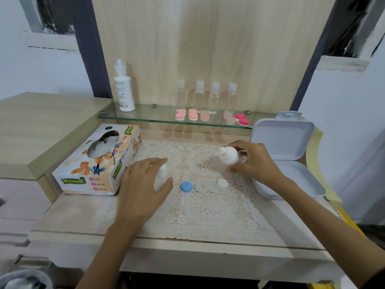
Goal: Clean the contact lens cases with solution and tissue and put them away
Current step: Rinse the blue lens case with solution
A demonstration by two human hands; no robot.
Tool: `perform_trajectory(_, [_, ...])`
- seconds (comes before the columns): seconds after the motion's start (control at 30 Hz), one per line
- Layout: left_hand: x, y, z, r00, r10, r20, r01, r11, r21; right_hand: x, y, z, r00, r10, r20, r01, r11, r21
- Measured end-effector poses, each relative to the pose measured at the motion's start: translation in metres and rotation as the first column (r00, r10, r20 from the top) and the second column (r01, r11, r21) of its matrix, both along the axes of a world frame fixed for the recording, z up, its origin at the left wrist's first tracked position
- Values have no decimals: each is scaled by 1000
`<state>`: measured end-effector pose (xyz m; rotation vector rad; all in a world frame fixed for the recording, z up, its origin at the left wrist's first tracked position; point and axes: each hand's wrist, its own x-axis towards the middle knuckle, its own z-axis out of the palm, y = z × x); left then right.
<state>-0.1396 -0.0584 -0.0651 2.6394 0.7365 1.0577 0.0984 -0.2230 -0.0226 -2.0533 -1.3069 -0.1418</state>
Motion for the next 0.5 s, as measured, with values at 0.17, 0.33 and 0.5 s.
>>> perform_trajectory(0.17, [25,-23,-1,982,-172,-81,171,985,-19,2,1,-11,988,57,144,-58,998,2])
perform_trajectory(0.33, [40,-24,-11,977,-190,-99,187,982,-39,2,2,-20,974,82,210,-82,997,-9])
perform_trajectory(0.5, [41,-25,-16,980,-189,-56,188,982,-33,-4,4,-24,944,101,315,-99,995,-20])
